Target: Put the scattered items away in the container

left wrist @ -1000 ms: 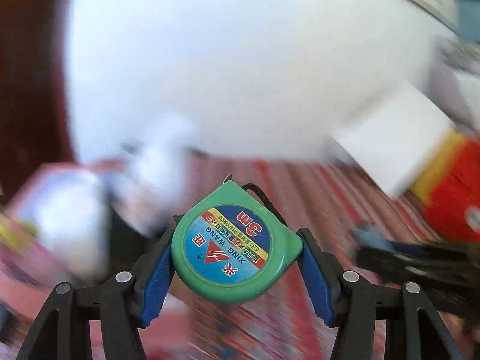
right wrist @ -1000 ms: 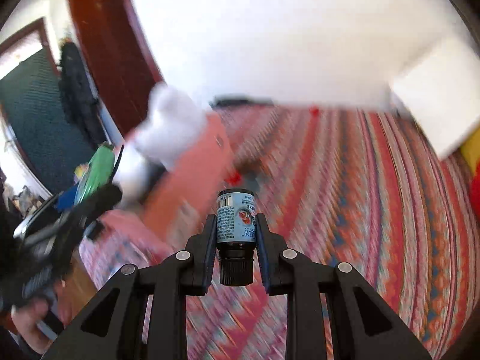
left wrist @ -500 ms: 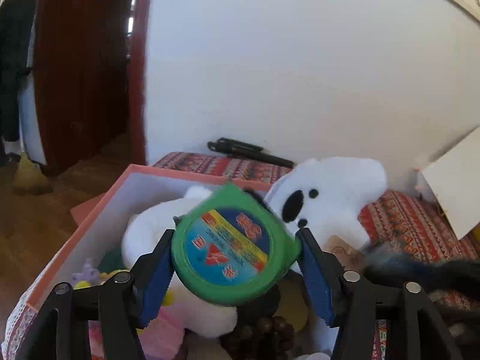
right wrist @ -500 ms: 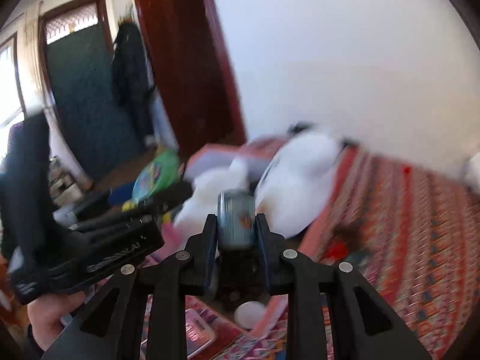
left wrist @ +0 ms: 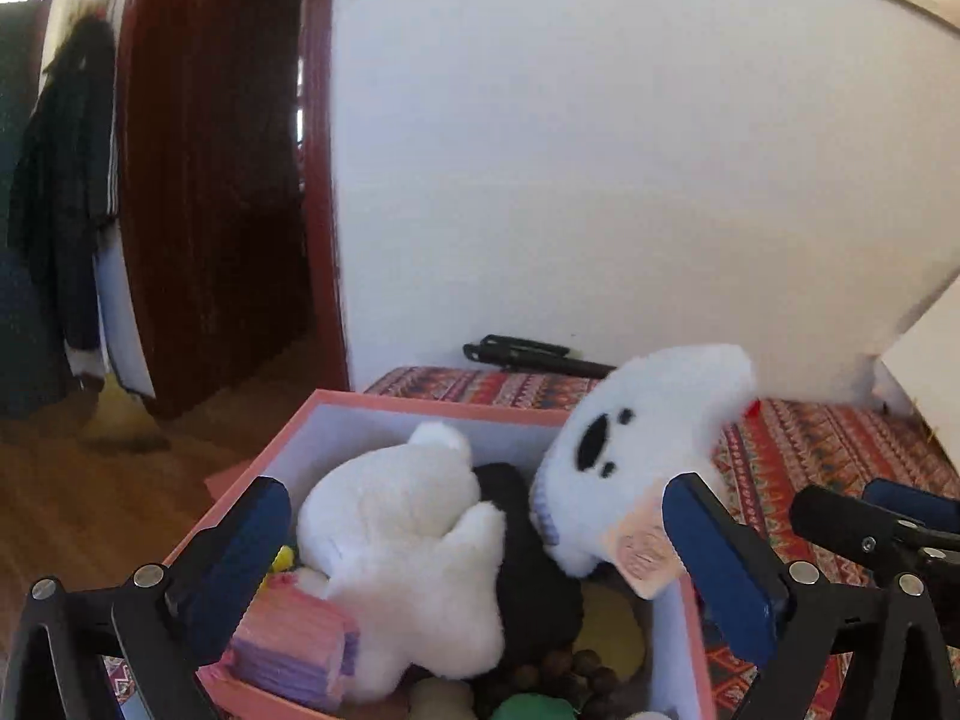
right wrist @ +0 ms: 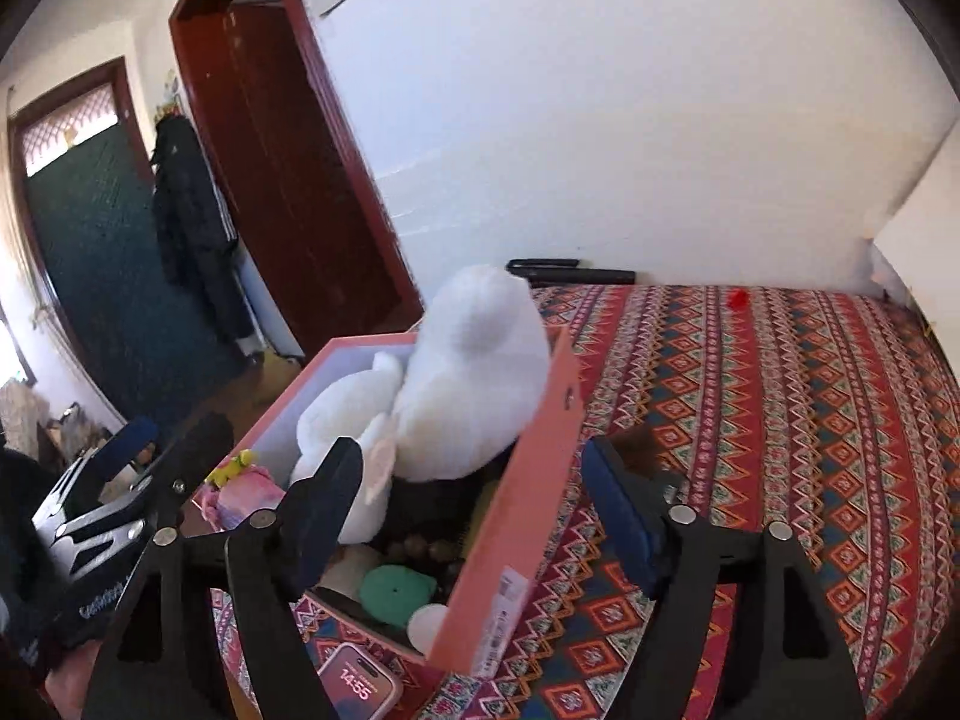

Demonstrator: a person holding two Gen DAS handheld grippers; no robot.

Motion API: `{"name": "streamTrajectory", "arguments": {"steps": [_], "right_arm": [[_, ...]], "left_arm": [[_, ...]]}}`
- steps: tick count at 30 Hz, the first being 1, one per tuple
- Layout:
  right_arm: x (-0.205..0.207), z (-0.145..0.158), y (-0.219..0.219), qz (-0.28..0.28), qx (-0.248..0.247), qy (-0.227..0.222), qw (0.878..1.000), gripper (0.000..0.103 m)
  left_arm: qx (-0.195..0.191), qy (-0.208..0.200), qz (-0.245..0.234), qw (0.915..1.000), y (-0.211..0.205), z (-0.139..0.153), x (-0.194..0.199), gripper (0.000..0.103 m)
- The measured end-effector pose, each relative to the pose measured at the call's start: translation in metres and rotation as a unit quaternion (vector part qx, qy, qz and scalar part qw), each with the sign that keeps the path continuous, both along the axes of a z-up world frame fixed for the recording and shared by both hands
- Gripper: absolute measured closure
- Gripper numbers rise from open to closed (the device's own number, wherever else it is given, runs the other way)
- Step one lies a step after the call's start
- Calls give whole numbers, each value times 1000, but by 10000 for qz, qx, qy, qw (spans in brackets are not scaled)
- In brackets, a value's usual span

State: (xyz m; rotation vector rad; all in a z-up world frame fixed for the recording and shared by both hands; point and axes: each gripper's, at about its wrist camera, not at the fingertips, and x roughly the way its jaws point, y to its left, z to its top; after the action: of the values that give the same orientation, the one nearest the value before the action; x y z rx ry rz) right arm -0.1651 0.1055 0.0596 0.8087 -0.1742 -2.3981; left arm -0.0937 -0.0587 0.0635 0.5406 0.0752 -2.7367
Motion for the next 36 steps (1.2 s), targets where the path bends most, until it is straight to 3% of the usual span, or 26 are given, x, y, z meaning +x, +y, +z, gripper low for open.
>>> {"name": "streamTrajectory", "arguments": {"steps": [6, 15, 21, 36], "right_arm": [[16, -1, 22, -177, 213, 3, 9996, 10], [69, -23, 15, 124, 853, 7, 9963, 9], [99, -25, 3, 429, 981, 76, 9942, 9], [126, -22, -6, 552, 1100, 180, 9922, 9]], "left_arm": [[-270, -186, 320, 9989, 20, 7, 24, 1], [50, -273, 687, 9973, 45, -19, 98, 1], [341, -303, 941, 9945, 42, -27, 144, 1], [364, -333, 1260, 9908, 27, -24, 164, 1]]}}
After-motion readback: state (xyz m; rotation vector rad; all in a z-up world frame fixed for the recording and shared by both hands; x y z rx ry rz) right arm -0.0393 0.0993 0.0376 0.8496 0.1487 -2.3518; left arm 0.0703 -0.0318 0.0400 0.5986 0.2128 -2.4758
